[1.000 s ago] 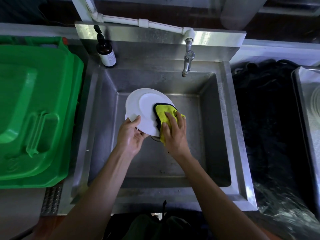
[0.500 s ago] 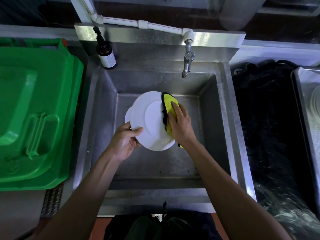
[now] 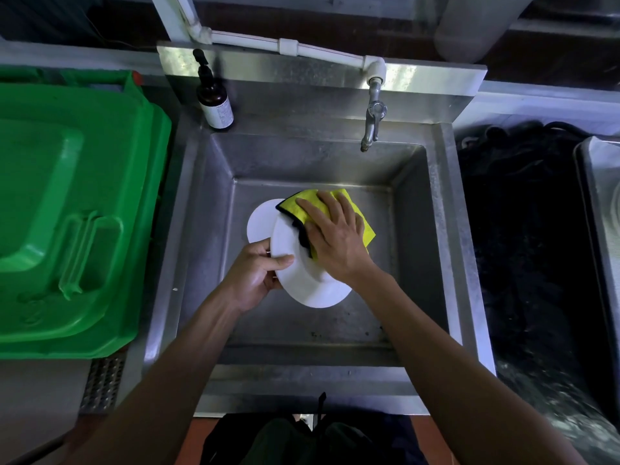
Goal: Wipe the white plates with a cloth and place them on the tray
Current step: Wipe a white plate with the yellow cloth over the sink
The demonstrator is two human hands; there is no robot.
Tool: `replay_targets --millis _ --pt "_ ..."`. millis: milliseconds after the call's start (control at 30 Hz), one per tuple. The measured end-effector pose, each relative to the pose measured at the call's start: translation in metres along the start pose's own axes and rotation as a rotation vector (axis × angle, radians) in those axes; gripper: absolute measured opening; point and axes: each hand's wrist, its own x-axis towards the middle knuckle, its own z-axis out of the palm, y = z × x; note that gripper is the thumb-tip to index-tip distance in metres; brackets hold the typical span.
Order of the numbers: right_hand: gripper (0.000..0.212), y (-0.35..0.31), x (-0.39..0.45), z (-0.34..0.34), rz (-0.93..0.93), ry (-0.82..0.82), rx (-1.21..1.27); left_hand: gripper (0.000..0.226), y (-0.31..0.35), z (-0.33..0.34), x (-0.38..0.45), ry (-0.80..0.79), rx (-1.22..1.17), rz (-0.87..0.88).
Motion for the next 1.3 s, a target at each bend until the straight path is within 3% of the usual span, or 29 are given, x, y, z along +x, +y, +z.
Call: replay_targets --millis 100,467,600,800,1000,1300 --pt "0.057 -0.008 -0.007 0.006 -0.037 -0.001 0.009 0.029 -0.002 0.001 0.001 0.008 -0.007 0.003" --pt "0.05 -0.013 -0.025 0.012 -0.083 0.015 0.062 0.02 0.002 0.003 -0.001 -0.01 -0.002 0.042" --pt "0.053 -0.012 -0.017 0.01 -0.05 0.012 0.066 0.022 0.001 0.004 -0.003 -0.012 -0.007 0.038" --pt "0.053 -0.008 -0.001 0.001 0.013 0.061 0.047 0.05 0.001 0.006 -0.007 0.019 -0.06 0.031" --pt "0.045 0.0 0.006 -0.003 0.069 0.113 0.046 0.042 -0.001 0.009 -0.007 0.052 -0.153 0.078" --pt "0.047 0.009 -0.012 0.002 0.235 0.133 0.325 0.034 0.005 0.006 -0.002 0.107 -0.341 0.137"
